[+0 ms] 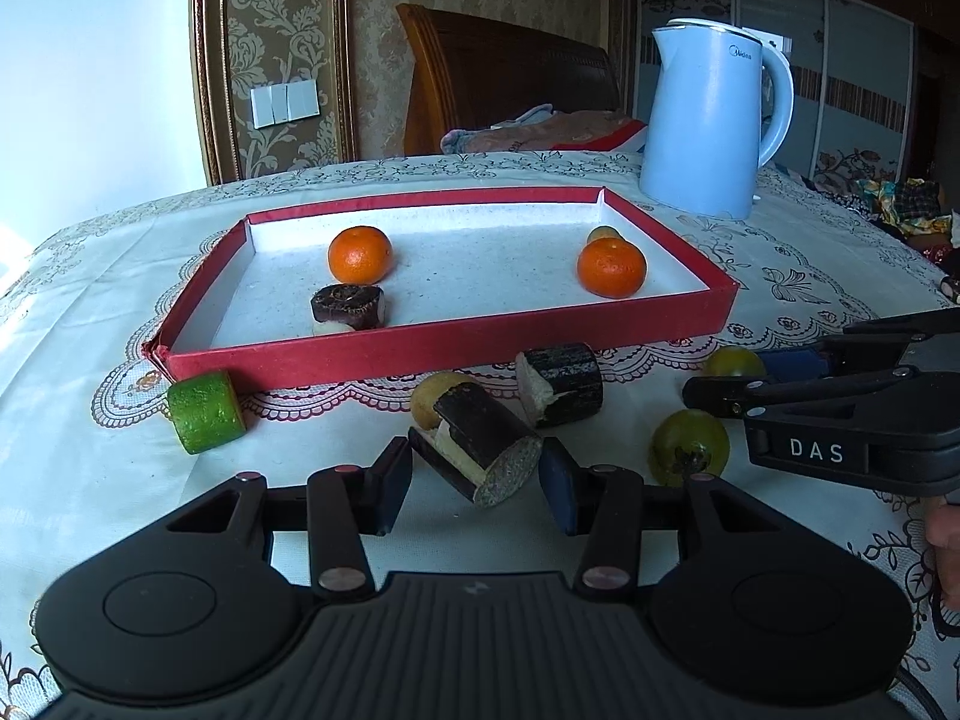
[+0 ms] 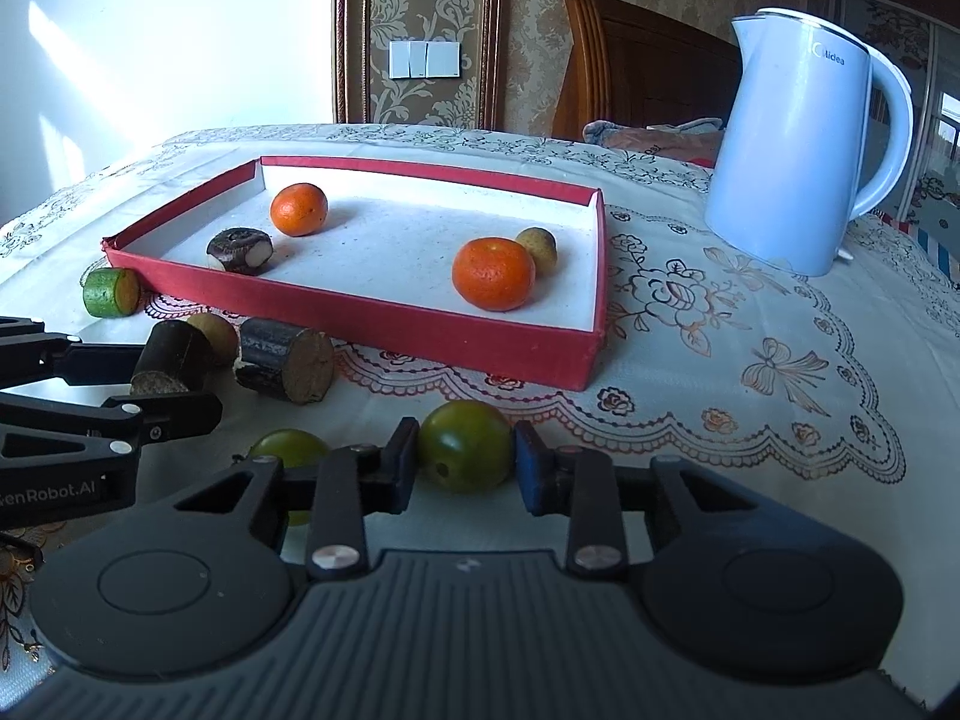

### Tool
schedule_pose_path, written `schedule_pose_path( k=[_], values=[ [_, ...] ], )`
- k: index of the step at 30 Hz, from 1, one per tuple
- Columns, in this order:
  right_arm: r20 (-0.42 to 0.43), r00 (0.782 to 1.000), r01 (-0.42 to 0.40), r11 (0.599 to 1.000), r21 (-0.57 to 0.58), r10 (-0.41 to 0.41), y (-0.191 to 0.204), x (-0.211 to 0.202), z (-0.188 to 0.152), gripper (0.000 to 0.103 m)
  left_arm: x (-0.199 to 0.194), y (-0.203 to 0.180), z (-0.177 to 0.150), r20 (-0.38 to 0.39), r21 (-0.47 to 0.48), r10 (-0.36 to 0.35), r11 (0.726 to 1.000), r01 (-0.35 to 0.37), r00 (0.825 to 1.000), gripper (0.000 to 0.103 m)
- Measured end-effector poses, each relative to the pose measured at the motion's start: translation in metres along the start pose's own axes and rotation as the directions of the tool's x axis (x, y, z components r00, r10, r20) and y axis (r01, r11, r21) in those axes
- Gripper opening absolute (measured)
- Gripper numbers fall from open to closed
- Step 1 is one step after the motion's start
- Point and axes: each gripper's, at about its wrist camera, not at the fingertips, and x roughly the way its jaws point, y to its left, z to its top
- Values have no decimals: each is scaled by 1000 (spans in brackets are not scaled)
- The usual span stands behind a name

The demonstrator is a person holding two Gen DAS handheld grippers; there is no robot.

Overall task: Organize fruits
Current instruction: 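Close the left gripper on the dark cylinder while the right grasps a green tangerine, then carry the dark cylinder with the left gripper while the right carries the green tangerine into the tray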

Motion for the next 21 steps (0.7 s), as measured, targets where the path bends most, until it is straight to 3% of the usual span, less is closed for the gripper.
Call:
schedule_pose_path(
  k=[9, 21],
  values=[
    [11, 1000, 14, 1000, 2, -14, -1, -2, 0, 31, -8, -1, 0, 31, 6, 7, 1000, -7, 1000, 46],
    [89, 995, 38, 999, -11, -37, 5, -14, 17, 31, -21, 12, 18, 68, 6, 35, 999, -35, 997, 46]
  ],
)
